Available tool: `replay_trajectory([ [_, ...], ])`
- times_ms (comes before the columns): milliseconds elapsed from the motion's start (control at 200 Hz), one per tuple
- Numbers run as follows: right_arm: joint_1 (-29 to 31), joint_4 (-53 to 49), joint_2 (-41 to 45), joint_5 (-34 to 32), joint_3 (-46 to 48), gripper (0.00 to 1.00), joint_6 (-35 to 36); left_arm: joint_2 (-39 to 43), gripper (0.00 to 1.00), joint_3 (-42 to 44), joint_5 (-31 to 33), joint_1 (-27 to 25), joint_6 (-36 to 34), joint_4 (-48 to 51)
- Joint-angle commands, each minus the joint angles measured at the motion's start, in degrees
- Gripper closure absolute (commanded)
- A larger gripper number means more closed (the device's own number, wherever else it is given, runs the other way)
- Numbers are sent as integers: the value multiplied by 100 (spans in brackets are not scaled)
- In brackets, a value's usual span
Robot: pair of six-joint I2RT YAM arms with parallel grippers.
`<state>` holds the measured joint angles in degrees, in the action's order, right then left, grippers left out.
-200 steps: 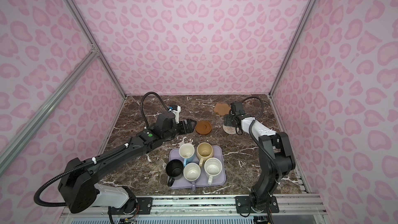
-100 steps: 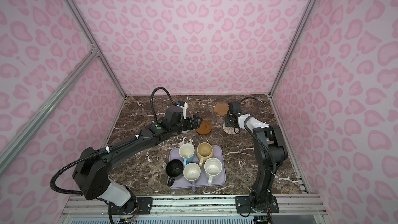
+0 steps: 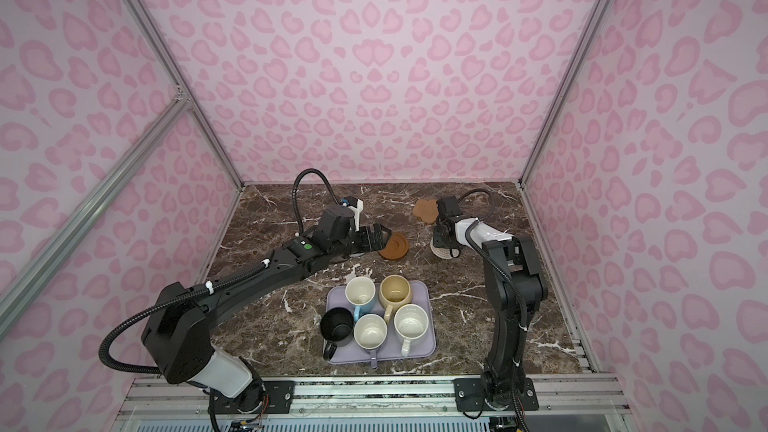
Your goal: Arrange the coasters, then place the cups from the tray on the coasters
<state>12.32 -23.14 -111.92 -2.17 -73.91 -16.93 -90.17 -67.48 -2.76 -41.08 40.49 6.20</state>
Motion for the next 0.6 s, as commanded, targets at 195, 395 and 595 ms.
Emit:
replay_trajectory([
  [195, 161, -306, -127, 45, -47, 55, 37, -13, 3, 46, -278, -8, 102, -223],
  [395, 218, -316, -210, 180, -61, 59, 33, -111, 3, -98, -245, -66, 55, -88],
  [595, 444, -308, -388, 315, -208, 59, 31, -272, 3, -283, -158, -67, 77, 16],
])
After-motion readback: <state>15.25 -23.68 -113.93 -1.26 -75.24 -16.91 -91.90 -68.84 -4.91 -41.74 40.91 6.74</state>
